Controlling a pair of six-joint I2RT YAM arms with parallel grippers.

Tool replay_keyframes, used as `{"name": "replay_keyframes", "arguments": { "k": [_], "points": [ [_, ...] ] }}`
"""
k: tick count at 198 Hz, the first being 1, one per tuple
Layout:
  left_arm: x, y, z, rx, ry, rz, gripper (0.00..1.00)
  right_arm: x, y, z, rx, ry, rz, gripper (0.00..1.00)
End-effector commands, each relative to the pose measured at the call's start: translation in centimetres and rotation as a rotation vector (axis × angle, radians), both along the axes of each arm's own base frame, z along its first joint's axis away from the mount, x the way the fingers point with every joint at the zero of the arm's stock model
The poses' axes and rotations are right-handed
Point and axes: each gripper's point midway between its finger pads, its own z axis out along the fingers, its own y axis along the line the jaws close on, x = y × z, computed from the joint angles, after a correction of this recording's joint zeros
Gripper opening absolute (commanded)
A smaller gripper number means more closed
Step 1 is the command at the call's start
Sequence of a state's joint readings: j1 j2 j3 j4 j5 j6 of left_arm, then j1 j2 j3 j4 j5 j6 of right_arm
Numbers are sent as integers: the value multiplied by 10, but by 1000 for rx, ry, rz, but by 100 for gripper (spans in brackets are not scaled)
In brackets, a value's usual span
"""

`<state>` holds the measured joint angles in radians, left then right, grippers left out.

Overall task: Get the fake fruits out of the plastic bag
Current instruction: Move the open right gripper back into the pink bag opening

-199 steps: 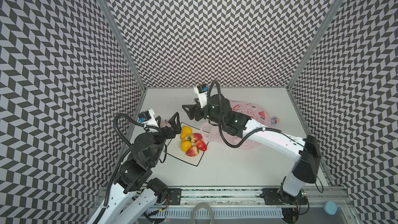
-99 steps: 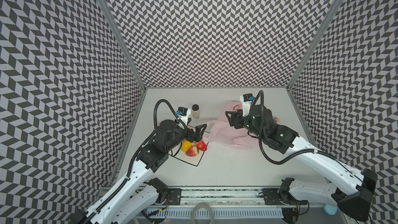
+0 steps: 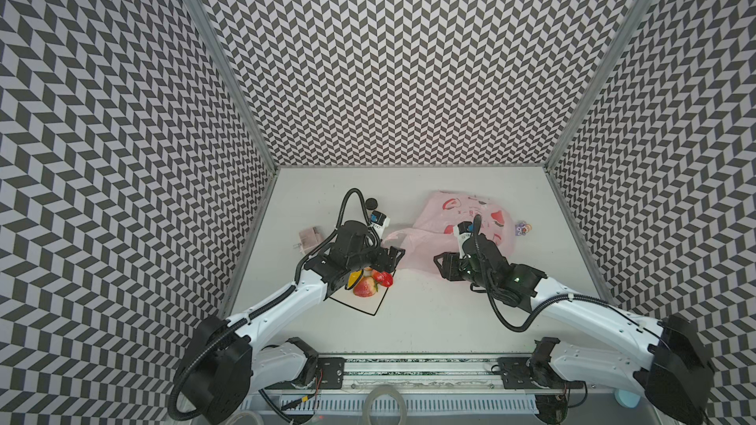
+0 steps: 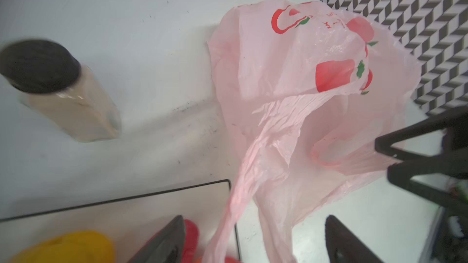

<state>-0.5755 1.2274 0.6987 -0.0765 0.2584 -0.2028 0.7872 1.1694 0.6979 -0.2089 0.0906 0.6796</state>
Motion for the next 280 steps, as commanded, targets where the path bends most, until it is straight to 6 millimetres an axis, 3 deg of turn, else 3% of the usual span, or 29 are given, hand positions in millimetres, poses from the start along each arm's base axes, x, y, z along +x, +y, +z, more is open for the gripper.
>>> {"name": "replay_keyframes", "arguments": {
  "k": [1,28,44,59,107,138,193,228,280],
  "points": [
    [4,-22,19,-104,-31,-67,60,28,9,11,142,-52,-100,48],
    [3,-40,39,-177,-52,-96,29,48,3,-12,110,-40,-152,46],
    [-1,-49,53,-196,-94,-107,11,63,-12,-24,103,-31,-221,48],
    [-4,-56,66,-206,-124,-114,1,79,-27,-31,112,-38,-273,50],
    [-29,-73,113,-290,-242,-172,0,139,-84,-17,71,-124,-451,64],
    [-38,-83,115,-305,-254,-211,0,166,-122,-17,82,-120,-562,76],
    [-38,-96,106,-284,-233,-245,0,197,-111,-50,107,-42,-503,79],
    [-43,-103,103,-276,-223,-269,0,214,-115,-74,36,-18,-524,79],
    [-54,-111,99,-271,-207,-307,0,235,-109,-93,35,5,-533,78]
  ]
}}
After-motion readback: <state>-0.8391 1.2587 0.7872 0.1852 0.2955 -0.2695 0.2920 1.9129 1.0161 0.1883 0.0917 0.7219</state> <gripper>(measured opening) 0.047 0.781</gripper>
